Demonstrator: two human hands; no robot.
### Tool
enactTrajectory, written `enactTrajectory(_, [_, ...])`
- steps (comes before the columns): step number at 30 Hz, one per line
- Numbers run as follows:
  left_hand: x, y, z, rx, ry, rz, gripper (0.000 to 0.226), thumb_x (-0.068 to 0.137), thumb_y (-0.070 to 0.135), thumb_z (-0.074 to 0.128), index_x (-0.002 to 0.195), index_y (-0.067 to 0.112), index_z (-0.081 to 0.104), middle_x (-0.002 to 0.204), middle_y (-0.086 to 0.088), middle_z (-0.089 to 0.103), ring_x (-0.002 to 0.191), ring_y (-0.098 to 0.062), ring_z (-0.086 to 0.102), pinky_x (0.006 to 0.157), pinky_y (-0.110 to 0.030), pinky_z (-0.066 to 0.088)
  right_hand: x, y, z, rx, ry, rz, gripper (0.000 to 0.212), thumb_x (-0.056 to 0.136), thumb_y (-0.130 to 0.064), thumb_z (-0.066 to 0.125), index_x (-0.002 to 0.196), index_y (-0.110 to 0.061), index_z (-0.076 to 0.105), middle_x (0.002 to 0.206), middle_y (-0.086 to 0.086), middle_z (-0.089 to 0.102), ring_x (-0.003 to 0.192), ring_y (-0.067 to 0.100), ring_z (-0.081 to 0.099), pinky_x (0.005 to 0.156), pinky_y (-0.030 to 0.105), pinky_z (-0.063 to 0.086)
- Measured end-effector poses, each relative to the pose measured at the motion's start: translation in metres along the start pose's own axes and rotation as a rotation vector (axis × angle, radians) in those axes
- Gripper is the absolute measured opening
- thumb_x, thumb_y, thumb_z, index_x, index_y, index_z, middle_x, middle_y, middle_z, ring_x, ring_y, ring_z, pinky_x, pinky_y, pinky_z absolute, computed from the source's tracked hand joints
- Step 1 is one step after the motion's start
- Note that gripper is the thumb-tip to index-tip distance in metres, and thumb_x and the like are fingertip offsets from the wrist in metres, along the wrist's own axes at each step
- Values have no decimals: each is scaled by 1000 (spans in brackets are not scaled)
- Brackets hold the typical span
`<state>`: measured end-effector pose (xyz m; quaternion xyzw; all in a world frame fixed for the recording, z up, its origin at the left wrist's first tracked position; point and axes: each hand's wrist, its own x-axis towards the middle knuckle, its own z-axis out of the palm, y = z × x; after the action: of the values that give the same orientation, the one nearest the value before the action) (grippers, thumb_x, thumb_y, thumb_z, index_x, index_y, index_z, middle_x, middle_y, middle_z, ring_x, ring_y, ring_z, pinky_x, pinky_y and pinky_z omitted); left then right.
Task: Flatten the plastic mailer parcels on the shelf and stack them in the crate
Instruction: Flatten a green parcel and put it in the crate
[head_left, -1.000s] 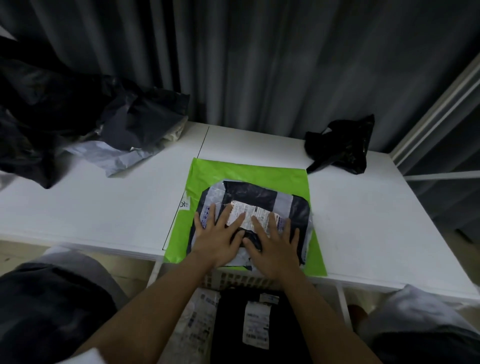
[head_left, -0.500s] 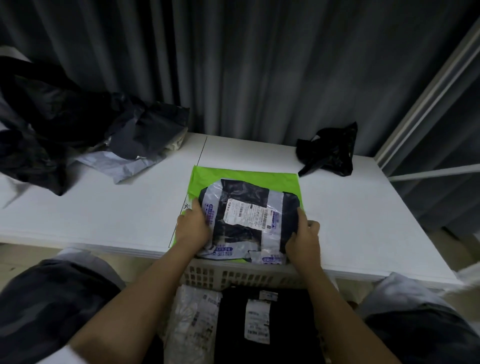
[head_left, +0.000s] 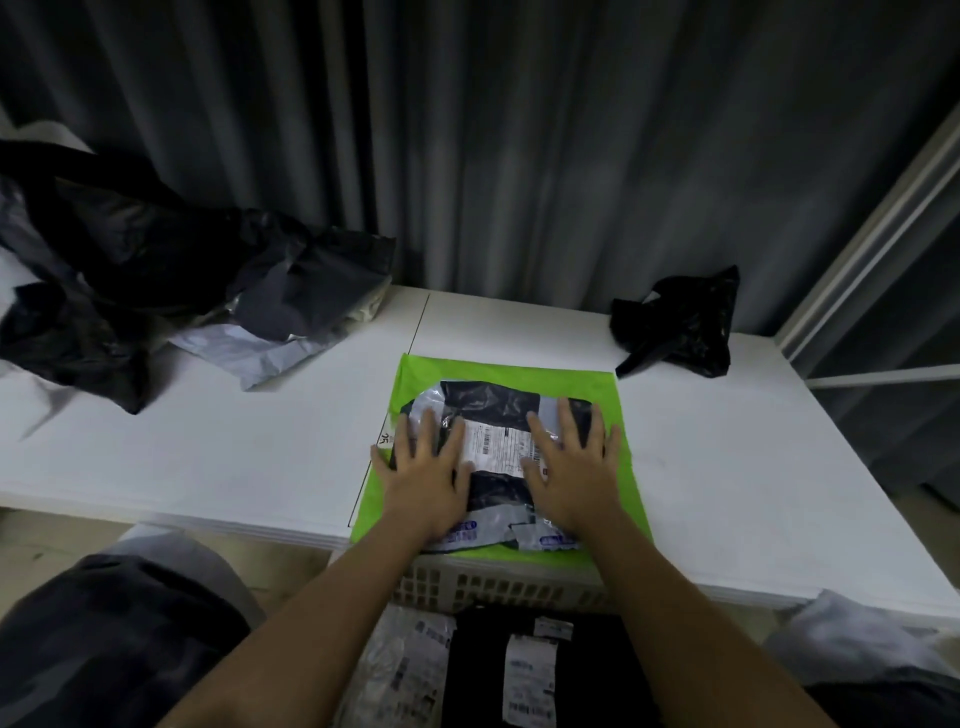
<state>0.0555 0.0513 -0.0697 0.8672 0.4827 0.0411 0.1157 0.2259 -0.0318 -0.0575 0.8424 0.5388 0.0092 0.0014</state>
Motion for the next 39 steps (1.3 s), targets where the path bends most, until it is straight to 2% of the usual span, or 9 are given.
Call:
enactTrajectory(2, [1,1,10,9,-91,33,58,97,58,17,149,45,-7,158,2,-24,143,-33,-25,109,-66,-5,5,2,17,-3,-90,6,73,85,-75,2,150,-44,-5,160,2,-16,142,42,-20,109,60,-15])
enactTrajectory(7, [9,-3,26,80,-175,31,59,95,64,12,146,49,-14,155,3,-28,141,-33,-29,105,-69,-14,1,2,37,82,-153,86,84,71,-82,-12,147,-48,-10,158,-3,-23,142,39,-24,111,63,-10])
enactTrajectory(11, [15,-2,24,102,-212,34,59,94,65,11,146,49,-14,156,4,-28,141,-33,-29,105,-69,-15,3,0,33,111,-236,124,71,86,-77,9,147,-48,-11,156,-4,-27,141,38,-27,110,64,-13])
enactTrajectory(18, [21,4,6,173,-360,12,61,94,67,13,146,49,-12,156,2,-26,141,-35,-27,106,-70,-12,8,4,22,125,-337,110,72,87,-77,17,148,-48,-7,159,-3,-21,143,39,-22,110,63,-12])
enactTrajectory(22, [29,26,-23,349,-396,16,59,98,52,27,151,36,8,160,-10,-11,143,-40,-18,107,-70,-8,4,17,8,151,-253,46,62,94,-64,21,148,-34,28,160,3,12,145,35,9,113,55,8])
enactTrajectory(25, [37,51,-48,445,-272,61,50,95,34,39,143,21,35,155,-15,20,144,-38,9,111,-64,6,2,34,-6,343,7,4,60,93,-49,20,102,-16,69,114,10,63,108,30,56,86,33,40])
enactTrajectory(28, [54,73,-64,341,-140,129,40,95,30,43,131,15,49,137,-13,46,127,-33,43,103,-46,34,10,63,-16,441,160,25,30,95,-23,46,84,-8,69,89,11,65,86,31,59,70,34,46])
enactTrajectory(35, [106,148,-64,173,17,286,27,93,24,43,114,13,56,117,-11,58,110,-32,54,84,-37,44,53,130,-38,380,262,145,29,91,-13,48,111,-12,68,117,9,61,110,30,51,88,36,46])
enactTrajectory(39, [132,172,-46,26,41,297,26,94,23,42,112,13,57,113,-10,59,105,-32,55,83,-37,47,86,145,-36,104,157,189,43,92,-15,45,135,-17,46,138,7,42,122,29,41,88,34,41])
